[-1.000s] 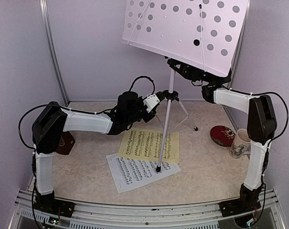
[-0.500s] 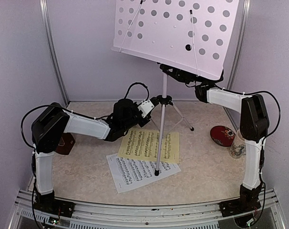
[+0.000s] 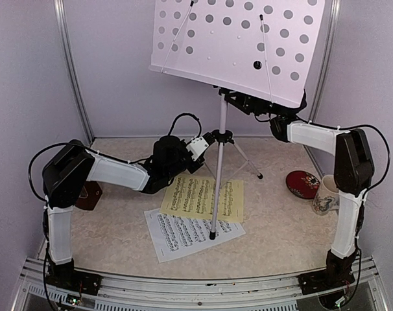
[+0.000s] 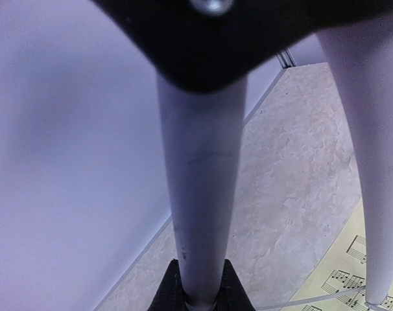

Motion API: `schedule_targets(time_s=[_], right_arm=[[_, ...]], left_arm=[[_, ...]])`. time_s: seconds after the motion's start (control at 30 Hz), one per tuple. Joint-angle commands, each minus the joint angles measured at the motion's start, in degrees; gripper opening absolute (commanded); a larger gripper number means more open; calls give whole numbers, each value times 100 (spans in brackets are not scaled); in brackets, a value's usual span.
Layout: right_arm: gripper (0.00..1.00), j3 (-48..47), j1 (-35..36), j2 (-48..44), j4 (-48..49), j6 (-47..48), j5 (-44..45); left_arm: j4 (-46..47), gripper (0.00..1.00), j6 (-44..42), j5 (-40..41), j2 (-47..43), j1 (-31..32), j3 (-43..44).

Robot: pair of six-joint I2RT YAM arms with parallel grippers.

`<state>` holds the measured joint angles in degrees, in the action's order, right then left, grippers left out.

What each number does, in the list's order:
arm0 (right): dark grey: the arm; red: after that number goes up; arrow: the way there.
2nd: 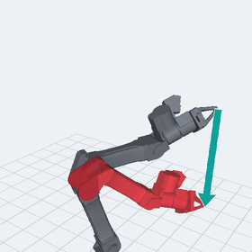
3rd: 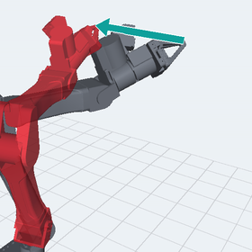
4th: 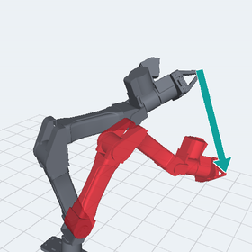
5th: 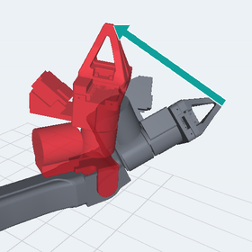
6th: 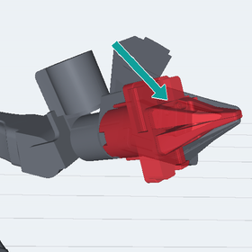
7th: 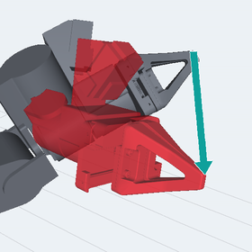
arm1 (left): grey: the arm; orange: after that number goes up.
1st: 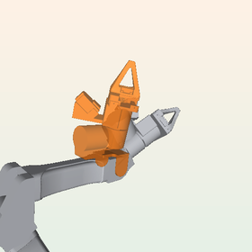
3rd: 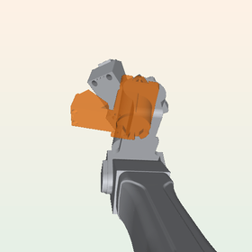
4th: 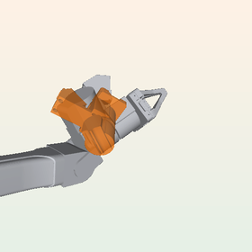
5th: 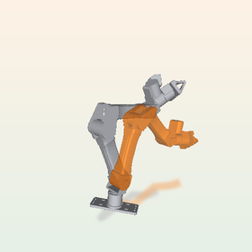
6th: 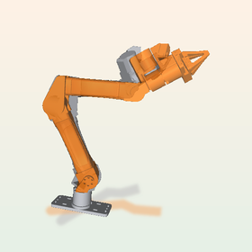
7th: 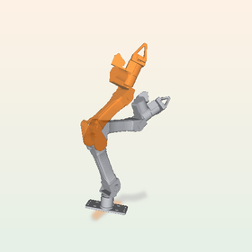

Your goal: Set up the instrument practice props

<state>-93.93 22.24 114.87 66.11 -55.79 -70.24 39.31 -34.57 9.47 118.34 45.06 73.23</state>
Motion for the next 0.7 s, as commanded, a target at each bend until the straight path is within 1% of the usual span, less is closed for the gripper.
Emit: schedule_targets(time_s=[0.0, 0.03, 0.1, 0.17, 0.3, 0.4, 0.5, 0.67], right_arm=[[67, 655, -324, -407, -290, 174, 352], [73, 856, -378, -476, -310, 221, 419], [75, 1215, -454, -606, -482, 398, 577], [76, 1530, -494, -755, -891, 664, 767], [77, 2055, -536, -1103, -1863, 1326, 1458], [77, 2619, -536, -1407, -2173, 1489, 1934], [77, 3128, -451, -1687, -2288, 1553, 2289], [76, 3492, -238, -2146, -3428, 2579, 3173]], left_arm=[[-474, 0, 232, 662, -109, -217, -116], [-472, 0, 250, 661, -124, -218, -128], [-470, 0, 313, 665, -144, -225, -142], [-476, 0, 390, 670, -160, -234, -153], [-503, 6, 538, 691, -195, -234, -165], [-503, 10, 671, 705, -268, -243, -201], [-490, 16, 845, 691, -355, -256, -241], [-531, 17, 1048, 553, -435, -302, -253]])
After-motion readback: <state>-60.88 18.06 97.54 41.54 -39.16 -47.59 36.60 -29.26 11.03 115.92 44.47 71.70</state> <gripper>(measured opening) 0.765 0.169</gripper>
